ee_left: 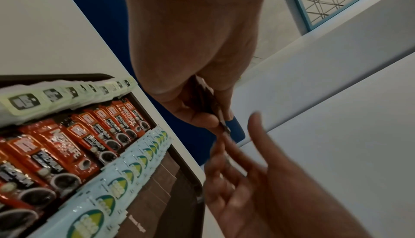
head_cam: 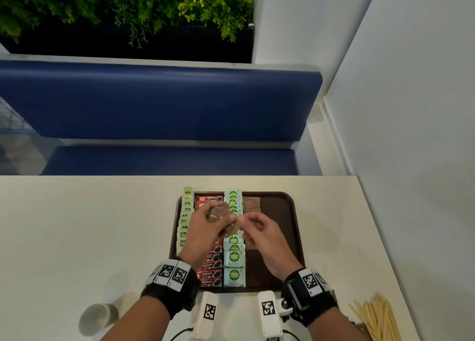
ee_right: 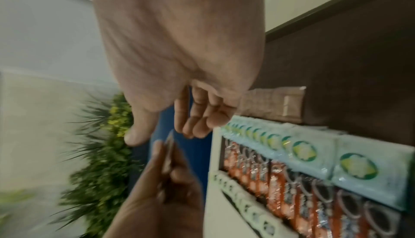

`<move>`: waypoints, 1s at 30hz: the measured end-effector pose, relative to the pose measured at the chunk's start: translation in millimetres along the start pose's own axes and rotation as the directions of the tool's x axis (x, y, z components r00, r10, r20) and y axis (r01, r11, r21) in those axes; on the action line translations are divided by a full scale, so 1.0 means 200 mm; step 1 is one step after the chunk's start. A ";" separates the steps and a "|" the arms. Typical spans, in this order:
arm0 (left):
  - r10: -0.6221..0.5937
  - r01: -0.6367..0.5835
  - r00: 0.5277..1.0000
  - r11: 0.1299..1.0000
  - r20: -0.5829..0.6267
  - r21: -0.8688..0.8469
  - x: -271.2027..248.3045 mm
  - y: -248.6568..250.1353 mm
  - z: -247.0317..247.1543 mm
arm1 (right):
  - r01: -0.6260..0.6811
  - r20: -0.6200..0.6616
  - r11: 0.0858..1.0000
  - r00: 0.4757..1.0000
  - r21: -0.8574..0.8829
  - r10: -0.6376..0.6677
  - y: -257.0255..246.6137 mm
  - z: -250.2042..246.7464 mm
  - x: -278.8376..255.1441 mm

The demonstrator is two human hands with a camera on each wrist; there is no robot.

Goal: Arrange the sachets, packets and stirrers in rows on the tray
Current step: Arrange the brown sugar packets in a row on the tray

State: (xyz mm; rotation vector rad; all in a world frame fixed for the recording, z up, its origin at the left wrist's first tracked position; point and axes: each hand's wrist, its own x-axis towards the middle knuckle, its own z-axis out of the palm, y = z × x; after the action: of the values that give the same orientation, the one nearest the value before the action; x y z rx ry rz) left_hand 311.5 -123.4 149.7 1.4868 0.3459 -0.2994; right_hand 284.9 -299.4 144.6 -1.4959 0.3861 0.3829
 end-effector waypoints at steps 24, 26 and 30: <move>-0.027 0.033 0.999 0.992 0.046 -0.122 -0.01 0.06 0.00 | 0.041 -0.119 0.991 0.993 0.124 -0.026 -0.07 -0.06 -0.05; -0.017 0.018 1.000 0.997 0.024 -0.072 0.00 0.05 0.01 | 0.081 -0.136 0.995 0.988 0.054 -0.073 -0.06 -0.07 -0.04; -0.026 0.025 0.999 0.999 -0.032 -0.027 0.00 0.02 -0.01 | 0.127 -0.221 0.991 0.966 -0.047 -0.134 0.01 -0.16 0.02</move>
State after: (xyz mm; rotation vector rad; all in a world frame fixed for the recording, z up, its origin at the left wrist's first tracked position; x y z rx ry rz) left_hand 313.0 -121.4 153.3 1.4630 0.3937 -0.2896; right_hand 286.4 -331.6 140.0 -1.5924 0.4577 0.1166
